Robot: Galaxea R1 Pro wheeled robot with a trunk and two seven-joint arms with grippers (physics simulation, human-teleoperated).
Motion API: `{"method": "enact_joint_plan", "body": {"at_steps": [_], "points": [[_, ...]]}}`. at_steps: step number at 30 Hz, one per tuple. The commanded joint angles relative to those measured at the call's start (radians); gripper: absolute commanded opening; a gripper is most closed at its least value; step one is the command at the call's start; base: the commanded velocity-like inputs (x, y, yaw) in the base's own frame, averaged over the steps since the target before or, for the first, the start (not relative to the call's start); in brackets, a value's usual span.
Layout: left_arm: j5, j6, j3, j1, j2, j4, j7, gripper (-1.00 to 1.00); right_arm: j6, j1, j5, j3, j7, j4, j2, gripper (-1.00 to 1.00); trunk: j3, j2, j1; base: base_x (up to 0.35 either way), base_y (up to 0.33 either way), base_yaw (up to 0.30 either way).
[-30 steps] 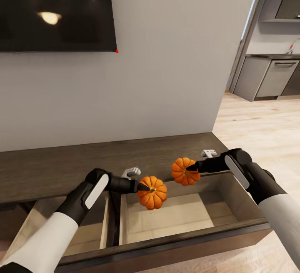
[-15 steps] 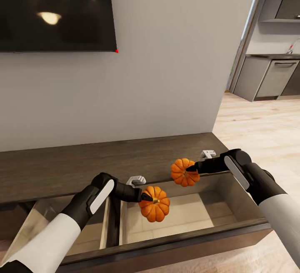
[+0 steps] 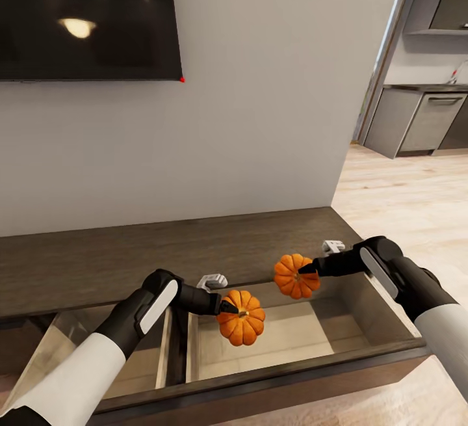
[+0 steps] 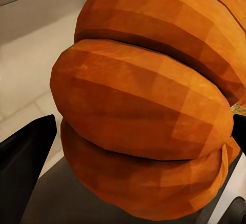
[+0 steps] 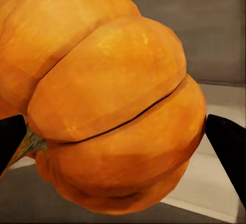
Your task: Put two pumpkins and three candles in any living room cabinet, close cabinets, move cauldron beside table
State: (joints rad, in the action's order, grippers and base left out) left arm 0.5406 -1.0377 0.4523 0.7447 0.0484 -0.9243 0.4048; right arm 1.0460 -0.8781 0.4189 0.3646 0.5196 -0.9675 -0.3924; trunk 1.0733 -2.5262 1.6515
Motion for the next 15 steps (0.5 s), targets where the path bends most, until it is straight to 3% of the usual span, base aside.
{"method": "enact_joint_plan", "body": {"at_steps": [1, 4, 11, 15], "points": [[-0.007, -0.001, 0.002, 0.001, 0.001, -0.001, 0.008, -1.0, 0.001, -0.001, -0.008, 0.004, 0.014, 0.0, -0.003, -1.0, 0.001, 0.0, 0.0, 0.0, 0.0, 0.0], [-0.007, -0.001, 0.002, 0.001, 0.0, -0.001, 0.008, -1.0, 0.001, -0.001, -0.008, 0.065, 0.018, 0.0, -0.006, -1.0, 0.001, 0.0, 0.0, 0.0, 0.0, 0.0], [-0.007, -0.001, 0.003, 0.001, -0.009, -0.001, 0.008, -1.0, 0.001, -0.002, -0.008, 0.086, 0.019, 0.001, -0.005, -1.0, 0.001, 0.0, 0.0, -0.044, 0.0, 0.0], [-0.008, -0.001, 0.004, 0.001, -0.009, -0.001, 0.008, -1.0, 0.001, -0.002, -0.008, 0.143, 0.019, 0.002, -0.006, -1.0, 0.001, 0.0, 0.0, -0.003, 0.0, 0.0]]}}
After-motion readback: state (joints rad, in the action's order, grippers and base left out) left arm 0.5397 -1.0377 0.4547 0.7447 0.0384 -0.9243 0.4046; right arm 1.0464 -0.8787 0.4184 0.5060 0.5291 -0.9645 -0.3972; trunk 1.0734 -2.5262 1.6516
